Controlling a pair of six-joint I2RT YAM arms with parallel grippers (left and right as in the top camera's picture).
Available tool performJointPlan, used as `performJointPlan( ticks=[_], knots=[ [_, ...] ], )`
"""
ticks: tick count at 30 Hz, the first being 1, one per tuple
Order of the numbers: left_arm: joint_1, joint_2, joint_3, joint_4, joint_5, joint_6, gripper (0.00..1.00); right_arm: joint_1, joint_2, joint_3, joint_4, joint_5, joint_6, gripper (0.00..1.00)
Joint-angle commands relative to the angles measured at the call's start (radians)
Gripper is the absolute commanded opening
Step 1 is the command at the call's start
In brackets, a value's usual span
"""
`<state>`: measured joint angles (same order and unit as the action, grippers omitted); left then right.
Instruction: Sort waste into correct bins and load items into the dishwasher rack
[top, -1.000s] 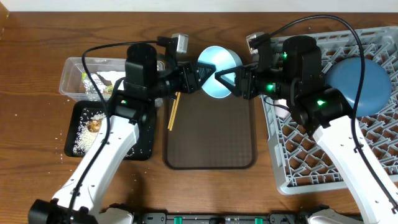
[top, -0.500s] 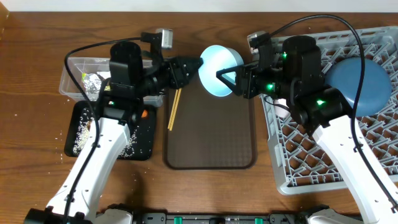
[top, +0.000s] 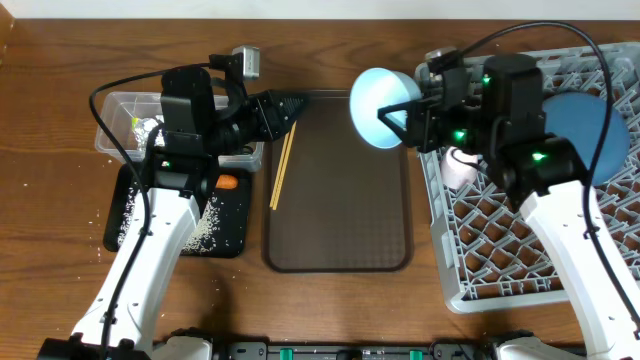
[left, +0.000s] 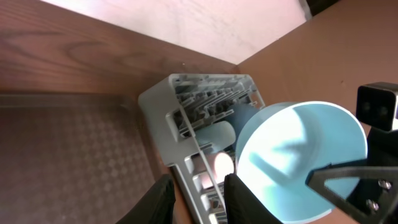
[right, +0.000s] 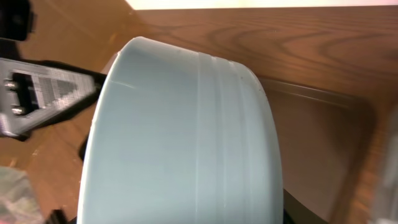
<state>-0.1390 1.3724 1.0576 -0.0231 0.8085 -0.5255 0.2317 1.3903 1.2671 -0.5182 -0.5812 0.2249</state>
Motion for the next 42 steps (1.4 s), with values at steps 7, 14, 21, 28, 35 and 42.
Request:
performJointPlan(
  ticks=[7, 14, 21, 28, 35, 42],
  knots=[
    [0.005, -0.016, 0.037, -0.052, -0.067, 0.051, 0.27, -0.151, 0.000, -0.005, -0.139, 0.010, -0.169, 0.43],
    [0.005, -0.015, 0.037, -0.061, -0.093, 0.061, 0.27, -0.267, -0.049, -0.005, -0.266, 0.130, -0.244, 0.43],
    [0.005, -0.015, 0.037, -0.100, -0.122, 0.062, 0.27, -0.304, -0.115, -0.005, -0.389, 0.341, -0.256, 0.44],
    [0.005, -0.015, 0.037, -0.103, -0.122, 0.062, 0.27, -0.304, -0.121, -0.005, -0.506, 0.526, -0.217, 0.43],
    [0.005, -0.014, 0.037, -0.103, -0.122, 0.062, 0.27, -0.303, -0.121, -0.005, -0.565, 0.674, -0.170, 0.41],
    [0.005, -0.014, 0.037, -0.104, -0.144, 0.062, 0.27, -0.303, -0.116, -0.005, -0.619, 0.747, -0.155, 0.39]
  ],
)
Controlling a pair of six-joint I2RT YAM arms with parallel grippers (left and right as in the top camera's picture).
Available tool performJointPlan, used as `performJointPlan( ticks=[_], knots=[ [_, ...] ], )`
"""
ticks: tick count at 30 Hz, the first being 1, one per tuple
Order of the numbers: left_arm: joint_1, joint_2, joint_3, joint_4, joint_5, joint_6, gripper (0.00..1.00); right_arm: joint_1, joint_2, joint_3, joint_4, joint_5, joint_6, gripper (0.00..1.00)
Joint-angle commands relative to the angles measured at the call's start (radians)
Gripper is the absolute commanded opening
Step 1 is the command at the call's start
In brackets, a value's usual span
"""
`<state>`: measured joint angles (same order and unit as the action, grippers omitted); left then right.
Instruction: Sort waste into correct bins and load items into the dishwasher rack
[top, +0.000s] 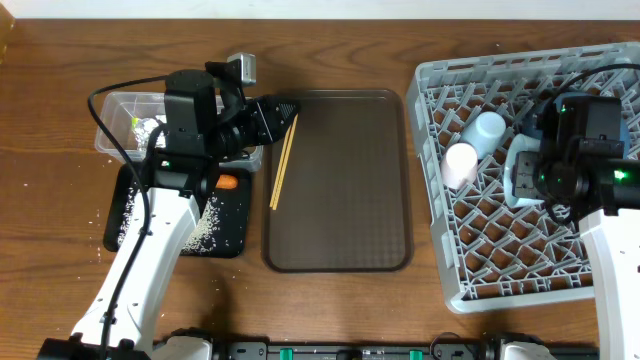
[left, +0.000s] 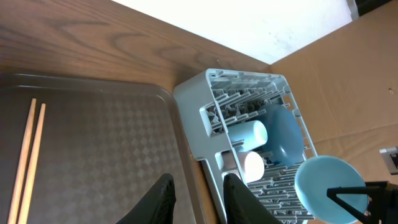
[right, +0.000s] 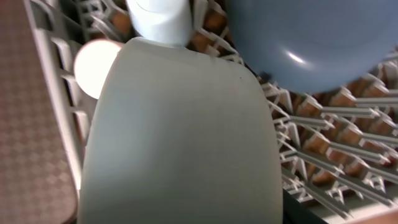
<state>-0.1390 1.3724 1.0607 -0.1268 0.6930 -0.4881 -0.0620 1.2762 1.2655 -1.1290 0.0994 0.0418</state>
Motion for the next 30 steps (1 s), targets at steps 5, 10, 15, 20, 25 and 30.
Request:
performJointPlan(
  ticks=[5, 10, 15, 20, 25, 30],
  knots=[
    [0.005, -0.014, 0.034, 0.000, -0.032, 0.024, 0.27, -0.010, 0.023, -0.006, -0.017, 0.122, 0.032, 0.38],
    [0.005, -0.014, 0.034, 0.000, -0.032, 0.024, 0.27, -0.010, 0.081, -0.010, -0.033, 0.148, 0.032, 0.38],
    [0.005, -0.014, 0.034, 0.000, -0.032, 0.024, 0.27, -0.009, 0.126, -0.010, -0.037, 0.148, 0.031, 0.37],
    [0.005, -0.014, 0.034, 0.000, -0.032, 0.024, 0.27, -0.009, 0.161, -0.010, -0.033, 0.148, 0.031, 0.37],
    [0.005, -0.014, 0.034, 0.000, -0.032, 0.024, 0.27, -0.008, 0.208, -0.010, -0.031, 0.142, 0.030, 0.36],
    [0.005, -0.014, 0.034, 0.000, -0.032, 0.024, 0.27, 0.016, 0.246, -0.010, -0.029, 0.129, 0.008, 0.41]
  ],
)
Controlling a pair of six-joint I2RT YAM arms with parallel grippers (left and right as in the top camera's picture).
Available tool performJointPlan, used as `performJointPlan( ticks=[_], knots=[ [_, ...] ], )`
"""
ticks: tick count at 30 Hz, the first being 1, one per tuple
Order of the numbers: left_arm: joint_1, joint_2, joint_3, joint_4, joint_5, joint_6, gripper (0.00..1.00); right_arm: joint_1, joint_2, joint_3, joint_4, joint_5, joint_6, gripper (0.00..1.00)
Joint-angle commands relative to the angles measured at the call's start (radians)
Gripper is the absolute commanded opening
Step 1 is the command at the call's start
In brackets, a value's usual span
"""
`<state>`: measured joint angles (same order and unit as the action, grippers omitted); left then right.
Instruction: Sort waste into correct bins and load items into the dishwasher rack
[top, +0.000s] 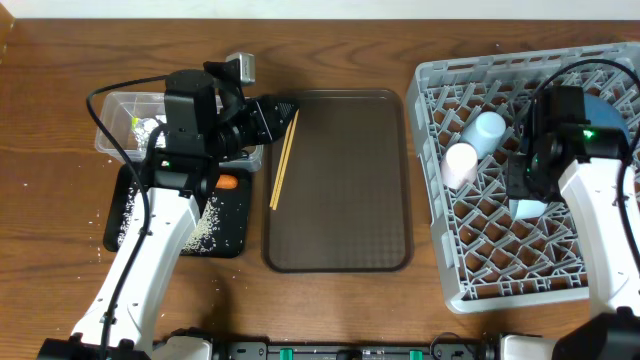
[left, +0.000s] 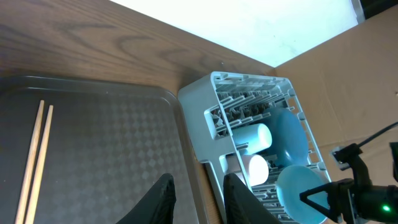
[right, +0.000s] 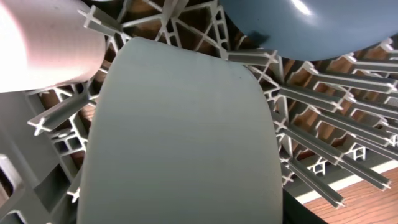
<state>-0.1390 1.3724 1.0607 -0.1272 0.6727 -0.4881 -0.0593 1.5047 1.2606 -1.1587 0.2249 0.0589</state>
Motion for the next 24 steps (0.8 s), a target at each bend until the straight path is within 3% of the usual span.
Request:
performJointPlan(
  ticks=[1, 11, 17, 24],
  knots=[
    [0.005, -0.014, 0.034, 0.000, -0.012, 0.024, 0.27, 0.019, 0.022, -0.005, 0.002, 0.003, -0.009, 0.43],
    [0.005, -0.014, 0.034, 0.000, -0.012, 0.024, 0.31, 0.040, 0.025, -0.004, 0.013, 0.003, -0.012, 0.88],
    [0.005, -0.014, 0.034, 0.000, -0.012, 0.047, 0.33, 0.040, 0.018, 0.037, -0.005, -0.028, -0.001, 0.95],
    [0.005, -0.014, 0.034, -0.005, -0.015, 0.055, 0.33, 0.041, -0.042, 0.152, -0.012, -0.154, -0.013, 0.96]
  ],
)
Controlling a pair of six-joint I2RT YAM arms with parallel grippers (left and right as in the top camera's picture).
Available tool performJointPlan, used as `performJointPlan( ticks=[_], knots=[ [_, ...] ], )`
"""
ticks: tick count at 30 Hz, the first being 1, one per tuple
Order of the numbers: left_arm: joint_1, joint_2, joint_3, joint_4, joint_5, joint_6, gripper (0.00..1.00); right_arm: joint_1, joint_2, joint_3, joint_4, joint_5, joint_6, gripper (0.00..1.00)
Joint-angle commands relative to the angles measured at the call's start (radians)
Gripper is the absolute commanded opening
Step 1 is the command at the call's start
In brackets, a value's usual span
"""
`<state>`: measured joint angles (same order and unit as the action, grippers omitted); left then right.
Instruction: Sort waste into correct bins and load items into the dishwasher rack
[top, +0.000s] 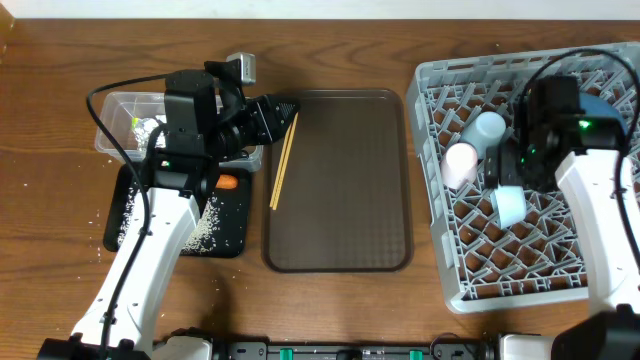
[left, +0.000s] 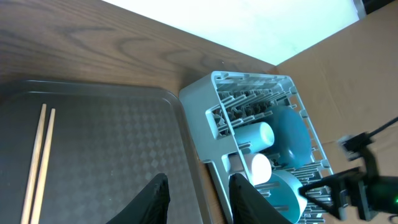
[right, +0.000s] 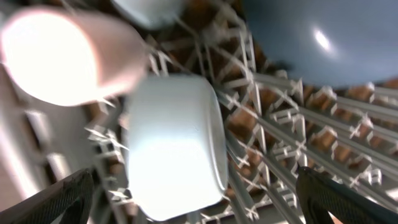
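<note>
A light-blue bowl (top: 510, 205) lies in the grey dishwasher rack (top: 470, 275), seen close in the right wrist view as the bowl (right: 174, 143). My right gripper (top: 512, 172) hangs just above it, open wide, and the same gripper (right: 196, 185) has its fingers apart on either side without touching. Two wooden chopsticks (top: 280, 160) lie on the brown tray (top: 340, 220). My left gripper (top: 277, 113) hovers open and empty over the tray's far left corner; in its own view the gripper (left: 198, 194) looks across the tray to the chopsticks (left: 36, 163).
The rack also holds a pink cup (top: 459, 165), a pale cup (top: 488, 128) and a blue plate (top: 600, 108). A clear bin (top: 125, 110) with scraps stands at the far left. In front of it is a black tray (top: 150, 235) with rice and an orange piece (top: 228, 183).
My right gripper has opened and let go of the light-blue bowl, which now lies in the rack beside the pink cup. The left arm has hardly moved.
My right gripper held the light-blue bowl in the air over the tray's right edge. Then it carried the bowl over the rack, then held it low among the rack's ribs. Now the bowl rests there, released. The left gripper stayed open over the tray corner throughout.
</note>
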<state>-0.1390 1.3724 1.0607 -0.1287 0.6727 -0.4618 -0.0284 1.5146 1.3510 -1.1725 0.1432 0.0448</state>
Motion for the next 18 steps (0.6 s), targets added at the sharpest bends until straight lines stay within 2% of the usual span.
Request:
performJointPlan(
  ticks=[1, 6, 8, 10, 18],
  knots=[
    [0.005, -0.014, 0.034, -0.011, -0.024, 0.028, 0.33, 0.010, -0.066, 0.080, 0.003, -0.099, 0.001, 0.96],
    [0.005, -0.014, 0.034, -0.102, -0.194, 0.031, 0.33, 0.016, -0.132, 0.116, 0.064, -0.368, 0.002, 0.95],
    [0.005, -0.014, 0.034, -0.137, -0.257, 0.055, 0.33, 0.029, -0.149, 0.116, 0.095, -0.452, 0.002, 0.98],
    [0.005, -0.014, 0.034, -0.177, -0.312, 0.066, 0.33, 0.046, -0.156, 0.116, 0.124, -0.503, 0.002, 0.99],
    [0.004, 0.022, 0.034, -0.306, -0.373, 0.138, 0.33, 0.148, -0.141, 0.109, 0.219, -0.589, 0.003, 0.99]
  ],
)
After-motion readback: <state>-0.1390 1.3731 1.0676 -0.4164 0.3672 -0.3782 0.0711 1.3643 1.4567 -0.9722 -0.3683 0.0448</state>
